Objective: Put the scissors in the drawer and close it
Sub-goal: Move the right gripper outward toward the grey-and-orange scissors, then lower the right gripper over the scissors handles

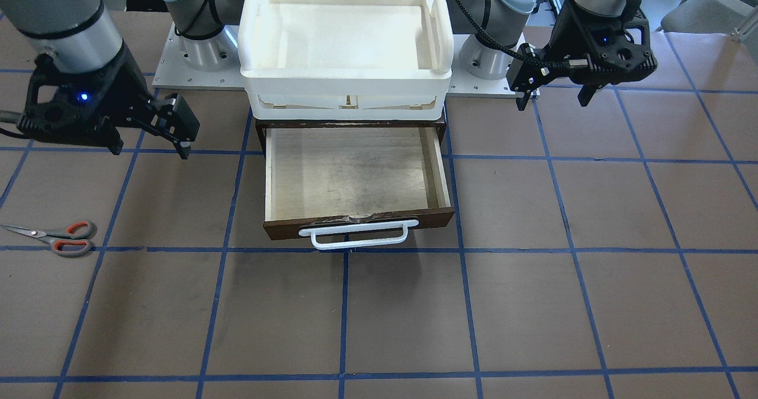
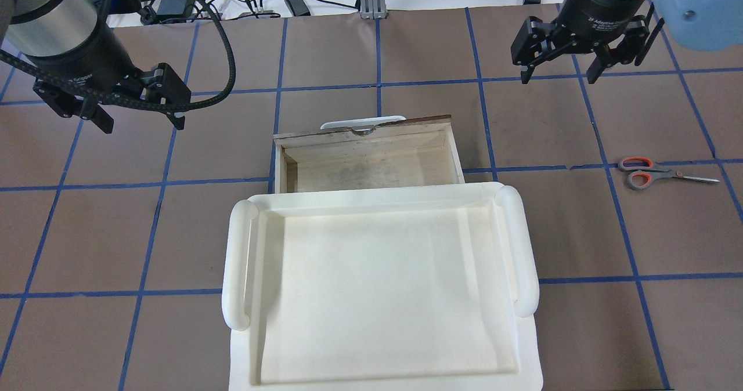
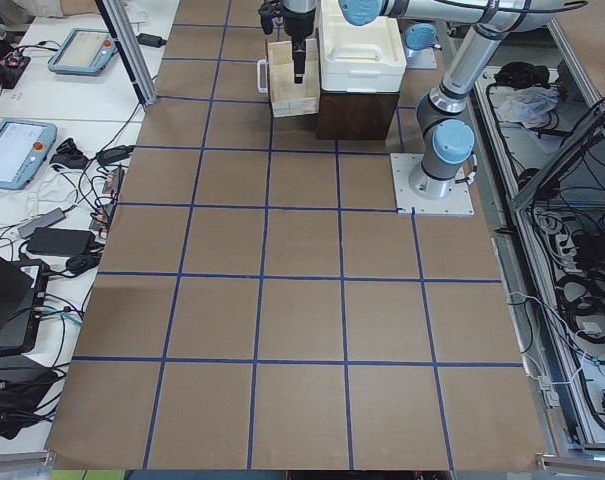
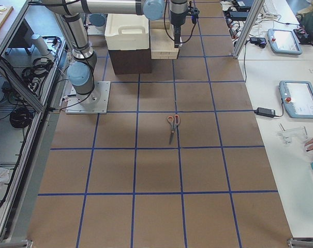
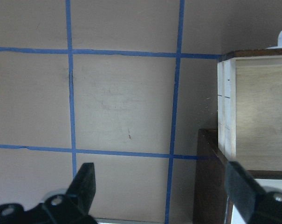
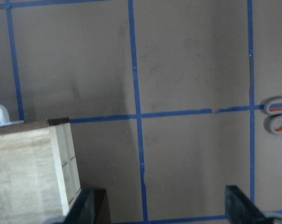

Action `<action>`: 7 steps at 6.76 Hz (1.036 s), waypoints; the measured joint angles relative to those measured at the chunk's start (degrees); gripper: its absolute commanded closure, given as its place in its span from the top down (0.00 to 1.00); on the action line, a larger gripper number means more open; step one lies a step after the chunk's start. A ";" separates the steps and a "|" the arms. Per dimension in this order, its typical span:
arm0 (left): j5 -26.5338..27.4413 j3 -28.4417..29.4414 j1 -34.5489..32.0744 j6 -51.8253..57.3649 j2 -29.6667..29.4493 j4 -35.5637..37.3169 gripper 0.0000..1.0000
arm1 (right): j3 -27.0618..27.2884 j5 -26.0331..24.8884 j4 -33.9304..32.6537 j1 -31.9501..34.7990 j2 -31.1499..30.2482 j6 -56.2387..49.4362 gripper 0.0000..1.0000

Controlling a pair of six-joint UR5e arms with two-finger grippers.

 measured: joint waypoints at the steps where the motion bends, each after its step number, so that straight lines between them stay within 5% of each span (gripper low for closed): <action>1: 0.23 -0.06 0.25 0.00 -0.11 0.54 1.00 | -0.30 -0.34 -4.18 -1.97 2.47 0.03 1.00; 5: -0.31 -0.08 1.29 -0.89 -0.52 1.15 1.00 | 0.11 -1.94 -7.13 -16.25 3.61 8.50 1.00; 7: -0.06 -0.09 1.42 -0.34 -0.65 0.97 1.00 | 1.19 -9.09 -7.19 -17.57 3.35 23.90 1.00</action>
